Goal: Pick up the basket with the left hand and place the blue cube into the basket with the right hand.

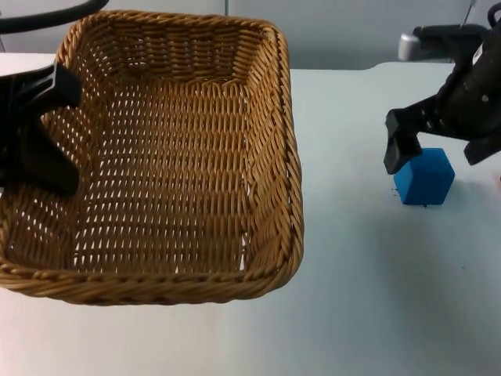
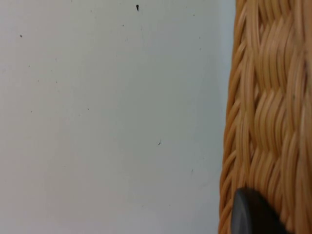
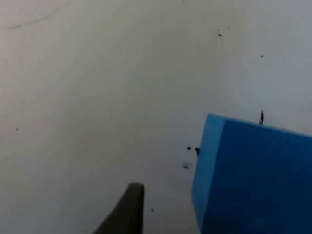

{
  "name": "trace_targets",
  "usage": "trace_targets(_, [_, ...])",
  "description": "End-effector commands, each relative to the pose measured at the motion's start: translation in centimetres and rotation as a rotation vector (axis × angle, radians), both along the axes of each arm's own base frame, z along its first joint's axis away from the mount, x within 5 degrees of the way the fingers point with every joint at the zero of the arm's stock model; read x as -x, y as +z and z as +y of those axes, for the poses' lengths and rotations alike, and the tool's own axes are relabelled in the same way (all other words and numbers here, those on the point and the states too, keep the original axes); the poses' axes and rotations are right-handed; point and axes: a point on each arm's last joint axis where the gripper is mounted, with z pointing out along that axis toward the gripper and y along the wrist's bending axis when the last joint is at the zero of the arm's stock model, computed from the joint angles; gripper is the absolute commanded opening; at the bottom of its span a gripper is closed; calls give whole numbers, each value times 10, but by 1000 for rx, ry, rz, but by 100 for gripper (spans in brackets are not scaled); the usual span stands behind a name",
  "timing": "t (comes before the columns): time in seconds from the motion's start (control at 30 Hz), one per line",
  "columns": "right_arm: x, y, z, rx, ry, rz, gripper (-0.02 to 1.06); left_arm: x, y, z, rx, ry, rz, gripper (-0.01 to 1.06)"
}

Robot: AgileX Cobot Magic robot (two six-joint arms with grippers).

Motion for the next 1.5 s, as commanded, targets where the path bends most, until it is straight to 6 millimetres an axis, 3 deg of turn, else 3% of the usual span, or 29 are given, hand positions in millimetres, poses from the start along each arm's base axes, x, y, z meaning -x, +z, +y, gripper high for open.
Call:
trace_targets(0.0, [-5,-5,3,-12,-18,-25,102,0,3,-3,29,24,-9,0])
trace_targets(0.33, [-12,-17,5,-58,-114,-61,101,-1,3,-2,27,26,-12,0])
trace_targets(0.63, [-12,-36,5,-69,-177,-24,85,-1,3,-2,27,28,-13,0])
trace_targets(0.77, [-13,-36,5,-80,-202,-27,54,-1,3,-2,27,28,-13,0])
trace_targets(0.8, [-13,-36,5,-80,-202,-27,54,-1,3,-2,27,28,-13,0])
trace_targets(0.93, [-12,-36,5,-76,-198,-24,29,-1,3,-2,27,29,-15,0])
trace_targets(0.97, [-12,-36,5,-76,-198,-24,29,-1,3,-2,27,29,-15,0])
trace_targets(1.0, [-11,-35,4,-71,-192,-17,17,-1,3,-2,27,29,-15,0])
trace_targets(1.07, [-10,-24,4,-63,-163,-26,-1,-1,3,-2,26,30,-17,0])
trace_targets(1.13, [-10,-17,4,-61,-147,-36,0,-1,3,-2,26,31,-18,0])
trace_targets(1.27, [-3,37,5,-67,-83,-131,0,-2,3,-2,23,36,-25,0])
trace_targets(1.3, [-3,37,5,-67,-83,-131,0,-2,3,-2,23,36,-25,0])
trace_targets(1.37, [10,83,13,-74,-8,-220,0,-2,3,-2,23,37,-26,0])
trace_targets(1.4, [17,99,19,-75,31,-250,0,-2,3,-2,24,38,-25,0])
trace_targets(1.43, [17,99,19,-75,31,-250,0,-2,3,-2,24,38,-25,0])
trace_targets(1.47, [25,117,27,-84,68,-293,0,-2,3,-2,24,38,-25,0])
